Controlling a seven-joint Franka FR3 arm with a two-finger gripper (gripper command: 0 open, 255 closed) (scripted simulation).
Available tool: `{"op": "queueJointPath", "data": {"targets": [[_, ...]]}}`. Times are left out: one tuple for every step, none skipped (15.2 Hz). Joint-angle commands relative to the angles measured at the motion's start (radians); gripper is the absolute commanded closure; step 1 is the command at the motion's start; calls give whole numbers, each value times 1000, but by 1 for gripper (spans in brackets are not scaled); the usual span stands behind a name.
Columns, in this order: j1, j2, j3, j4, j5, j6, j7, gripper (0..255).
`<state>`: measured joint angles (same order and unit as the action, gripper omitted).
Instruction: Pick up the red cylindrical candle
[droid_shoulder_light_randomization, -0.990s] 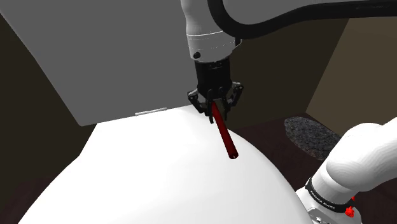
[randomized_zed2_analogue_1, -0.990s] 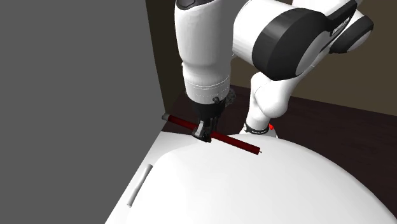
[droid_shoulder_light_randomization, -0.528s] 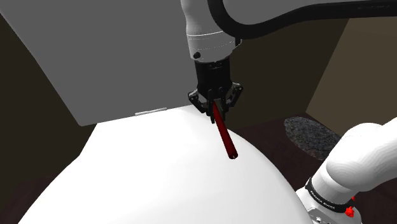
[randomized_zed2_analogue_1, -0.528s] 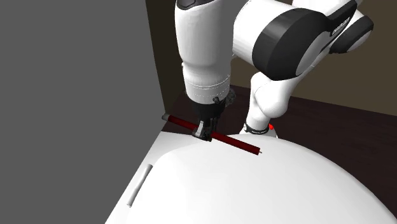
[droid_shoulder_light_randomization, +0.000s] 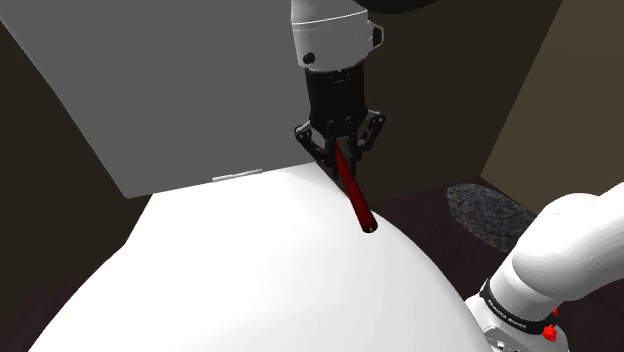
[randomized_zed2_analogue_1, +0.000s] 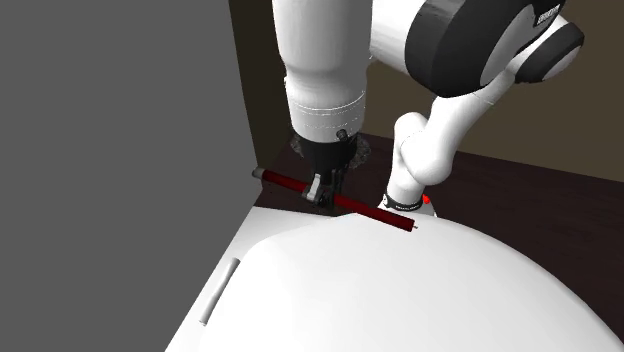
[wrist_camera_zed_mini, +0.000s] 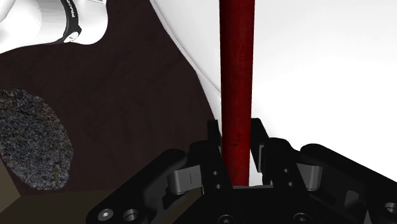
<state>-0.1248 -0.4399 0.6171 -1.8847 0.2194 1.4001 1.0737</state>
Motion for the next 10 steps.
{"op": "queueJointPath", "data": {"targets": [[-3,10,0,35,-5,-27,4,255],[-5,15,-1,53,-7,-40,7,255],[-6,21,0,71,-9,-53,9,255],[-8,27,0,90,-12,-66,11,255],[-9,33,0,108,-14,-79,14,255],[-11,39,1,127,-17,-92,16,255],[-12,46,2,147,-20,-105,19,255],[-14,53,3,166,-23,-119,22,255],[-14,54,3,169,-23,-121,22,255],[-14,54,3,169,-23,-121,22,255]]}}
